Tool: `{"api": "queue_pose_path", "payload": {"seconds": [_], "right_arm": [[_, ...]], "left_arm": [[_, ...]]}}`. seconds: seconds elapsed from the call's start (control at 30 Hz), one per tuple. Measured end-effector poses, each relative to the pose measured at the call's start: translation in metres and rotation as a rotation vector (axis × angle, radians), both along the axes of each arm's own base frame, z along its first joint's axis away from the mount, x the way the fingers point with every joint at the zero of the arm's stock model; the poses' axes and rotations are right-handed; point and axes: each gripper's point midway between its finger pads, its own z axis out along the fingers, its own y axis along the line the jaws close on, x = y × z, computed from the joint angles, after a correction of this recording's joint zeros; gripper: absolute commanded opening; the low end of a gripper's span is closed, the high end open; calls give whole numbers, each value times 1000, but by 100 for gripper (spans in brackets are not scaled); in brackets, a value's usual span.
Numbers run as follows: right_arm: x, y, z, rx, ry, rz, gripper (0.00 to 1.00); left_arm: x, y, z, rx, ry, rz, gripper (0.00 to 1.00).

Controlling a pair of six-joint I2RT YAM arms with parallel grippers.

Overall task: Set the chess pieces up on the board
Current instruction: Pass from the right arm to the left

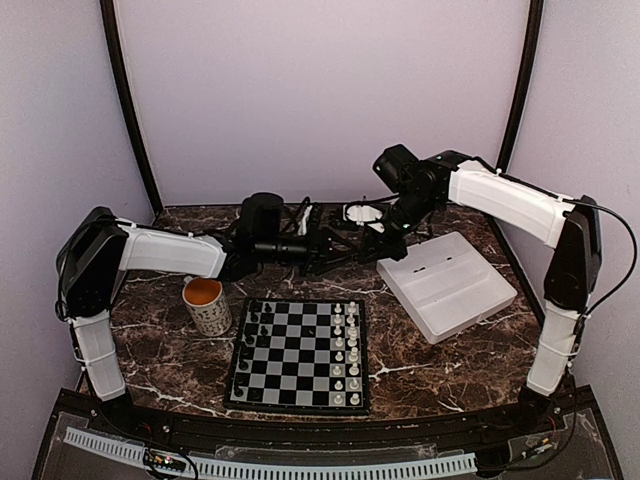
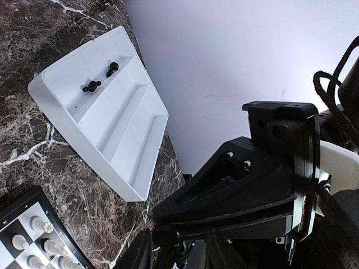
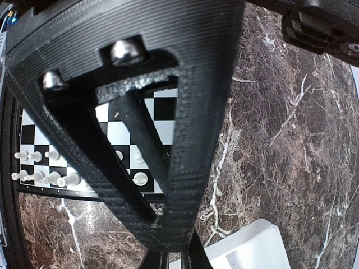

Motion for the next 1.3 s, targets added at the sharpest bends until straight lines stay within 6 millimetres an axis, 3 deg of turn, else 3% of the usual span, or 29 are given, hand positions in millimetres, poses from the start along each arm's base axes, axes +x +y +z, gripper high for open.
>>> {"api": "queue_pose_path", "payload": {"seconds": [0.37,0.9,1.3], "right_arm": [[0,2,1,0,-5,1,5],[0,0,1,-6,4,-18,6],[3,0,11,9,-12,-41,28]], "left_arm": [[-1,-3,-3,-6,19,-8,37],[0,-6,-7,-20,46,-16,17],[3,-7,0,-45,29,-14,13]]}}
